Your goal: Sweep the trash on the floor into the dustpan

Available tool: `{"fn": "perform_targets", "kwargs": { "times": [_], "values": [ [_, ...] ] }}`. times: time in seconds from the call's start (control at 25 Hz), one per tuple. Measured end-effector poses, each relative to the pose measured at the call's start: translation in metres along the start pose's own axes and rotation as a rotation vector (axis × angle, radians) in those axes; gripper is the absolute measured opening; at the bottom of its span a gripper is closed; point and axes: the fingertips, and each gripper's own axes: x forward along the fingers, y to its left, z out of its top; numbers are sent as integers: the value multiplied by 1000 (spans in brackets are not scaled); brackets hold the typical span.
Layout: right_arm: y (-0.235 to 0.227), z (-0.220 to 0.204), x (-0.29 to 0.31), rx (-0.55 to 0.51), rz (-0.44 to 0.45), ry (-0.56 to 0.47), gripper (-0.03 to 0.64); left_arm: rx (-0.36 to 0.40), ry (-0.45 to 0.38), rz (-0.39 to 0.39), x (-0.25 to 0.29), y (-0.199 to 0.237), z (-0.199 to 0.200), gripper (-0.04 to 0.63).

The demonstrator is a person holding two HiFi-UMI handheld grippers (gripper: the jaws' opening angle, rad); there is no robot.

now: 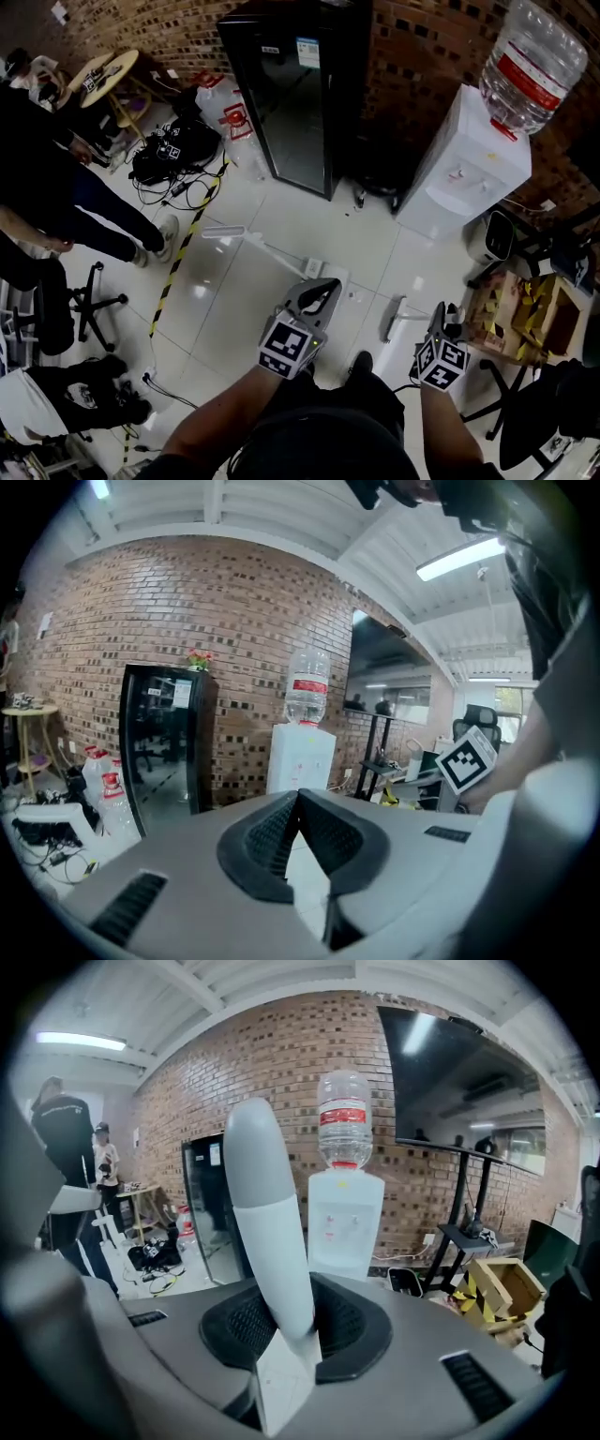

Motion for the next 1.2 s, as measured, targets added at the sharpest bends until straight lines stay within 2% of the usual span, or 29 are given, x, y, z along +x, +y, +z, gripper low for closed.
{"fn": "perform_targets", "kwargs": {
  "times": [0.12, 0.32, 0.44, 0.6, 0.8, 1.0, 1.08, 1.2],
  "values": [
    [66, 1, 8, 10, 27, 7, 97, -3, 8, -13, -24, 32, -16, 14],
    [163, 16, 25, 48, 74, 0, 97, -40, -7, 20, -61, 83, -25, 14],
    [203, 27, 35, 97, 100, -27, 97, -30, -14, 18, -72, 101, -22, 14],
    [241, 41, 39, 103, 140, -63, 95, -21, -40, 12, -89, 117, -14, 14],
    [227, 55, 18, 118, 125, -107, 94, -36, -36, 0, -100, 119, -16, 14],
    [166, 74, -9, 176, 75, -149, 91, -46, -57, -31, -85, 94, 0, 14],
    [143, 89, -25, 185, 85, -177, 91, -43, -65, -45, -77, 78, 13, 14],
    [122, 118, -51, 149, 148, -218, 92, -21, -89, -66, -68, 52, 37, 14]
  ]
}}
